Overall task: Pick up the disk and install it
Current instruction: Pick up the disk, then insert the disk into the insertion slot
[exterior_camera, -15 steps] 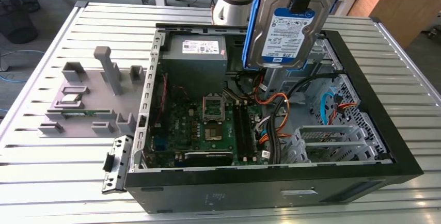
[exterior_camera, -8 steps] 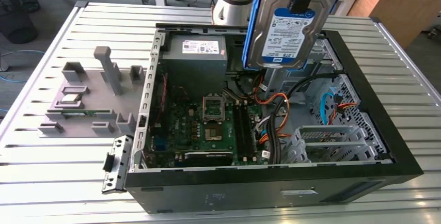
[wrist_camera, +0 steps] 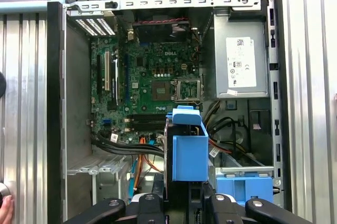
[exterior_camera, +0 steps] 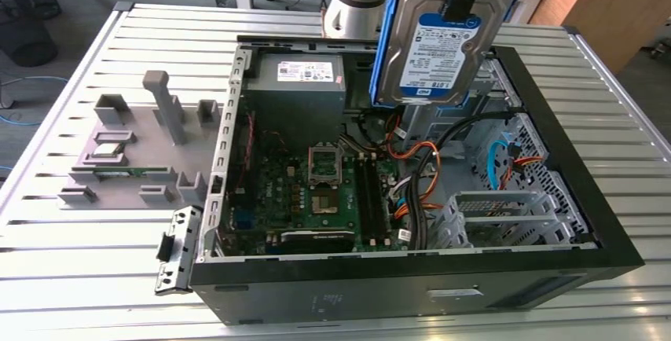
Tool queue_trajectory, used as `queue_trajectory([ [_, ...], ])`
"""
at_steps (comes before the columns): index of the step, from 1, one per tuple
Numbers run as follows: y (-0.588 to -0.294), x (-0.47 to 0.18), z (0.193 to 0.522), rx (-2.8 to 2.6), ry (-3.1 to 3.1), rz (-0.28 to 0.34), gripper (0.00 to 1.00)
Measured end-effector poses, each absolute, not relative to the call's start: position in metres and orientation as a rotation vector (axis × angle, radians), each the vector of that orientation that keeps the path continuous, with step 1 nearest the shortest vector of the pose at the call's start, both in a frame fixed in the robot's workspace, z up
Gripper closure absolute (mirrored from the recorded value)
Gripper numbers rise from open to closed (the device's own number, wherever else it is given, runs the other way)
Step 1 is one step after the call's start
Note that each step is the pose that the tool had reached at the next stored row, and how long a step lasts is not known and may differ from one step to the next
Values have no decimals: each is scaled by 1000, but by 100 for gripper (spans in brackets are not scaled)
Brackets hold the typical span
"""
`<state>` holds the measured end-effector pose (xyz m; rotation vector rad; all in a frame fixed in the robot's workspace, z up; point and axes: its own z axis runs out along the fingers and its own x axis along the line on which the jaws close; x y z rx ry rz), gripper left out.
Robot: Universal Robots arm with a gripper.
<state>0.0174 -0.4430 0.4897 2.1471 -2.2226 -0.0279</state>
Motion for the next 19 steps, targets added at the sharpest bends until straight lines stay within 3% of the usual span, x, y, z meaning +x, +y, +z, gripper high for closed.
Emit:
queue_trajectory([
  [19,-462,17,489,2146,-2222,-26,65],
])
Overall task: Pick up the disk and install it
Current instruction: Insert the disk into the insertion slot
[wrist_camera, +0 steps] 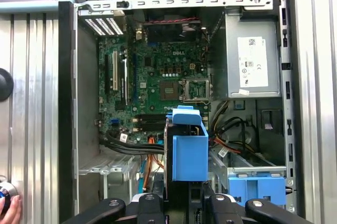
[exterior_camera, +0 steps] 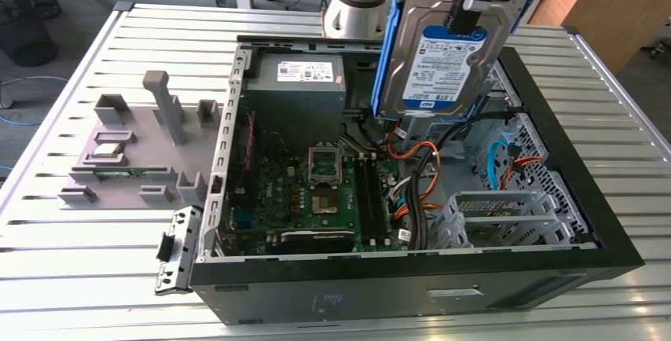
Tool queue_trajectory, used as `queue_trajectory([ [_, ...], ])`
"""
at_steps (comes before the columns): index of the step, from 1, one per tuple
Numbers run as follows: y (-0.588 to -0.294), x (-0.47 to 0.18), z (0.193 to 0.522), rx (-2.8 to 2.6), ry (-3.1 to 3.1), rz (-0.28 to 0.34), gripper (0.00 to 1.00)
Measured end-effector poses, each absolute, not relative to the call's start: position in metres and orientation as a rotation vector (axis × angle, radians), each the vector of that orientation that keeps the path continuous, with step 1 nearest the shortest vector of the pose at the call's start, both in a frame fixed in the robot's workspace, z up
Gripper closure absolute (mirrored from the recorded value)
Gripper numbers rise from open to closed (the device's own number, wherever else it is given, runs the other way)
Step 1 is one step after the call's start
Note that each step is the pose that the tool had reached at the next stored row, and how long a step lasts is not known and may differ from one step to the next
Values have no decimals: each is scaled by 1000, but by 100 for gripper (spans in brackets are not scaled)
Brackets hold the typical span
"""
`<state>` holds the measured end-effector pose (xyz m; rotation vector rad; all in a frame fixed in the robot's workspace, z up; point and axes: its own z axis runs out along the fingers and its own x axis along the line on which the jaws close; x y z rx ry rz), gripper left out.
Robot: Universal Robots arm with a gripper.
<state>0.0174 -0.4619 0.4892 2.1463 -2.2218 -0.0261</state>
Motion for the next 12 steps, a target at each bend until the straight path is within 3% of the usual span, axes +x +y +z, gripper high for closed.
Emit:
queue_trajectory([
  [12,-481,17,489,2146,-2221,-25,65],
])
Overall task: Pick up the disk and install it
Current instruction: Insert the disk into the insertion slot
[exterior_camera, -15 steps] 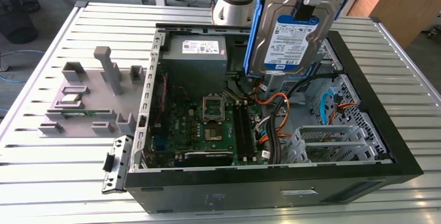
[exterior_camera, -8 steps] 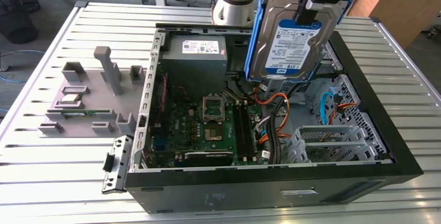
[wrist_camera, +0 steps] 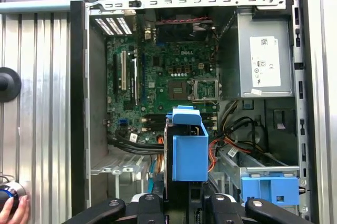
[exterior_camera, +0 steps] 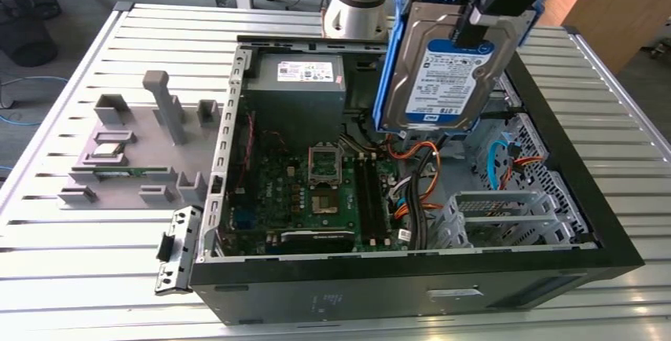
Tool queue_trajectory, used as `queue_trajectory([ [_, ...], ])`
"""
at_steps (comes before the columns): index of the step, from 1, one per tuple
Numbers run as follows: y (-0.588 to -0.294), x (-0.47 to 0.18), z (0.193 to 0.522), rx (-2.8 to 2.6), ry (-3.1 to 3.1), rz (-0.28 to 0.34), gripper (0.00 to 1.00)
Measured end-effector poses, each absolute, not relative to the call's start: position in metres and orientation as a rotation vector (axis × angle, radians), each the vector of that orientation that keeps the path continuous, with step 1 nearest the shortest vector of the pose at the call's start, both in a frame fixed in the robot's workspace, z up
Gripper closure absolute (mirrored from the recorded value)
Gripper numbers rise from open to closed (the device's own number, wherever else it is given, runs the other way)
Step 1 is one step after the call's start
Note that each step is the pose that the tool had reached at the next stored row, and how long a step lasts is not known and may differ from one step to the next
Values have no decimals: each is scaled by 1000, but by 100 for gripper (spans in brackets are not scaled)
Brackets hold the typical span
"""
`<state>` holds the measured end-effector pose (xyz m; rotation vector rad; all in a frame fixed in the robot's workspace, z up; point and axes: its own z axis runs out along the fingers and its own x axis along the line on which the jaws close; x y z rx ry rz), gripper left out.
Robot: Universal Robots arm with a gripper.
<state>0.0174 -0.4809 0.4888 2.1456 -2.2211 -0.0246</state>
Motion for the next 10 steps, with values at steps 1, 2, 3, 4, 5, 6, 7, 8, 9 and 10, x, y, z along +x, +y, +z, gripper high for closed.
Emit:
queue_trajectory([
  [1,-483,17,489,2146,-2221,-25,65],
  [2,-484,17,489,2146,-2221,-25,65],
  [3,-486,17,489,2146,-2221,-25,65],
  [4,-488,17,489,2145,-2221,-24,65],
  [5,-490,17,489,2145,-2221,-24,65],
  [6,-491,17,488,2145,-2221,-24,65],
  [7,-493,17,488,2145,-2221,-24,65],
  [8,-495,17,488,2145,-2221,-24,65],
  [9,-497,17,488,2145,-2221,-24,65],
  [10,-498,17,488,2145,-2221,-24,65],
])
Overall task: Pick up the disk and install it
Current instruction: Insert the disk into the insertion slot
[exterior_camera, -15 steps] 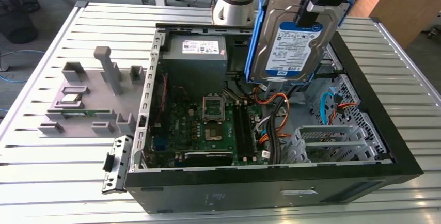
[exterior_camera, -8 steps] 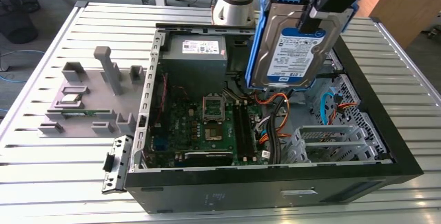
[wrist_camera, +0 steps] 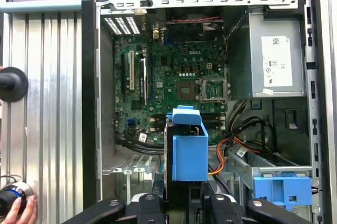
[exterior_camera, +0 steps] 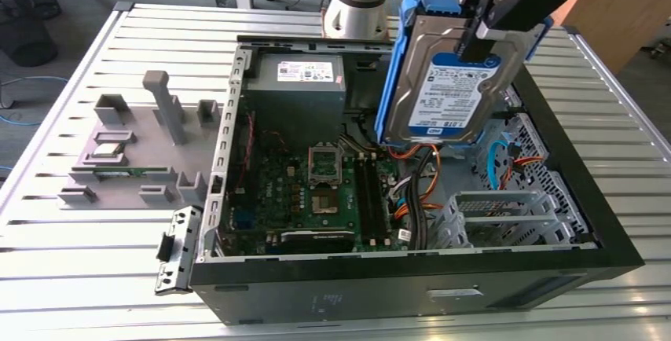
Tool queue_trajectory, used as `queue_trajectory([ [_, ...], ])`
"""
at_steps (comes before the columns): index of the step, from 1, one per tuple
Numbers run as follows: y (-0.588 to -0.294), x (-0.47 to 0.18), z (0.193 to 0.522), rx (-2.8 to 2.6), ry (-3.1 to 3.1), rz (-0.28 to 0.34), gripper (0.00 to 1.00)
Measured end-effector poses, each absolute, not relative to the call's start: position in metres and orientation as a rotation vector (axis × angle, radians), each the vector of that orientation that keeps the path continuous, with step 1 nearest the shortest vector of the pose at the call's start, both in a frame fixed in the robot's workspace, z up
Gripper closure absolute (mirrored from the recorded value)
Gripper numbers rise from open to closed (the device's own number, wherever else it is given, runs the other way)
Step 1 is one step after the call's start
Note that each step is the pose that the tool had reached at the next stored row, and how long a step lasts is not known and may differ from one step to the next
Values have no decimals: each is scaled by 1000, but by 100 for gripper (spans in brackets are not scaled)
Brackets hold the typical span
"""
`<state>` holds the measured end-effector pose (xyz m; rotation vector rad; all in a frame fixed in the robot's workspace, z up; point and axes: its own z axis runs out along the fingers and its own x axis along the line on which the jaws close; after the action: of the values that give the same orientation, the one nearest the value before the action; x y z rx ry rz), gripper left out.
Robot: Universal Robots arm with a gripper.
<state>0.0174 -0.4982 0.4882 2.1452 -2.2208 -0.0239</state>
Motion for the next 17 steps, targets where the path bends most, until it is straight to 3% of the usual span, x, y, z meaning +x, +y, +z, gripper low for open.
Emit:
queue_trajectory([
  [17,-518,23,487,2143,-2220,-21,65],
])
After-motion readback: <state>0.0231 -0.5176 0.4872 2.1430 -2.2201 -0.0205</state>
